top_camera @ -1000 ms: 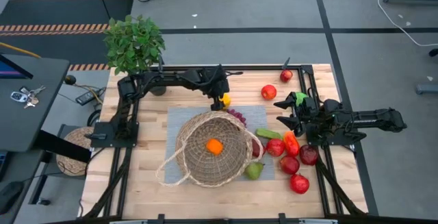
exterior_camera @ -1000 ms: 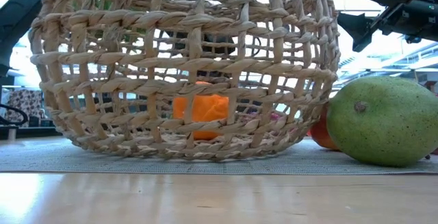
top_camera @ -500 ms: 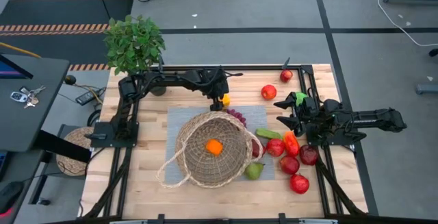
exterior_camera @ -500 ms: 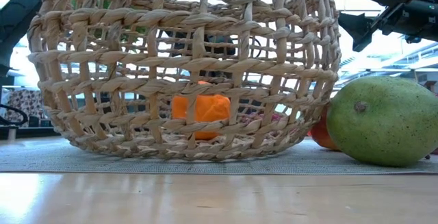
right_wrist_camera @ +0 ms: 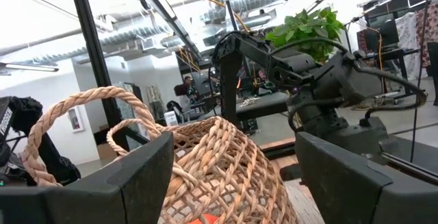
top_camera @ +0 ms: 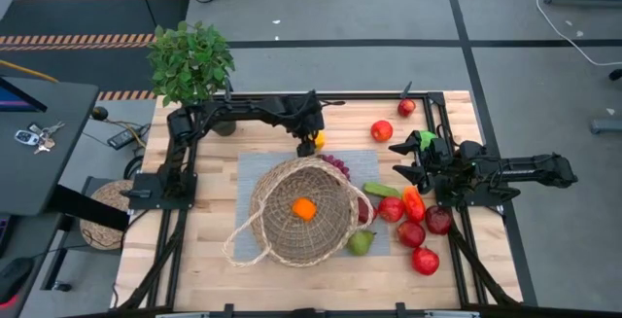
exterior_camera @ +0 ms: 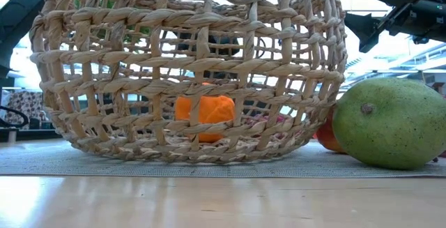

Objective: Build produce basket
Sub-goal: Put the yellow bell pepper into the brown basket

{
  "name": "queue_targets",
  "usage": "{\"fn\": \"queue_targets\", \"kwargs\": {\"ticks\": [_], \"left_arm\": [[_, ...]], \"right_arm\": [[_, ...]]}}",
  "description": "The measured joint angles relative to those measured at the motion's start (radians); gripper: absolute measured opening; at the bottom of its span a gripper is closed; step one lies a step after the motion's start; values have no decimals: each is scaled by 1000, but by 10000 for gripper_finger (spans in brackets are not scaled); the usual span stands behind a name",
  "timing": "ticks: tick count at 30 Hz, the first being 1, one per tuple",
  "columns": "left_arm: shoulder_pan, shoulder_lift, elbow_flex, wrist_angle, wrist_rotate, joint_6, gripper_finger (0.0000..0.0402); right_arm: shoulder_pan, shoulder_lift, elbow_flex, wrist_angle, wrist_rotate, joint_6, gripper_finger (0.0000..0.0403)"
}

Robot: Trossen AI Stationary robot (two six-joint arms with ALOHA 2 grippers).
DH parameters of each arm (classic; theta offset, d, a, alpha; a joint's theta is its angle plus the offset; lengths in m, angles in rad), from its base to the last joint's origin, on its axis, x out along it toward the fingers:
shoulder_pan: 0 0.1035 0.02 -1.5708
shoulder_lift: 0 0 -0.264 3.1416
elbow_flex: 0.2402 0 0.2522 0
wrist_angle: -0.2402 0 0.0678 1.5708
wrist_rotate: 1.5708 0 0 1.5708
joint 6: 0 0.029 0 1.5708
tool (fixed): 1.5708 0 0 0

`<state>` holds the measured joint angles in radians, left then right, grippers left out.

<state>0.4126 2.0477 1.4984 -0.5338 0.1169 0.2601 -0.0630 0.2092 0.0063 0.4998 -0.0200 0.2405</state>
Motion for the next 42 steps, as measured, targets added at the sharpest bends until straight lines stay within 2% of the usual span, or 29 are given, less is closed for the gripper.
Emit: {"fn": "queue_targets", "kwargs": {"ticks": [9,16,20,25,32,42], "left_arm": [[2,-75,57,-39,-12,23,290],[-14,-188,144,-46,-9,39,289],[-58,-261,200,-40,-9,61,289],[-164,-347,224,-22,-13,132,289],[-352,-429,225,-16,-161,154,289],[-563,-446,224,-27,-366,140,290]], "right_arm": [[0,0,0,0,0,0,308],[0,0,0,0,0,0,308],[0,0,0,0,0,0,308],[0,0,0,0,0,0,308],[0,0,0,0,0,0,308],[0,0,0,0,0,0,308]]}}
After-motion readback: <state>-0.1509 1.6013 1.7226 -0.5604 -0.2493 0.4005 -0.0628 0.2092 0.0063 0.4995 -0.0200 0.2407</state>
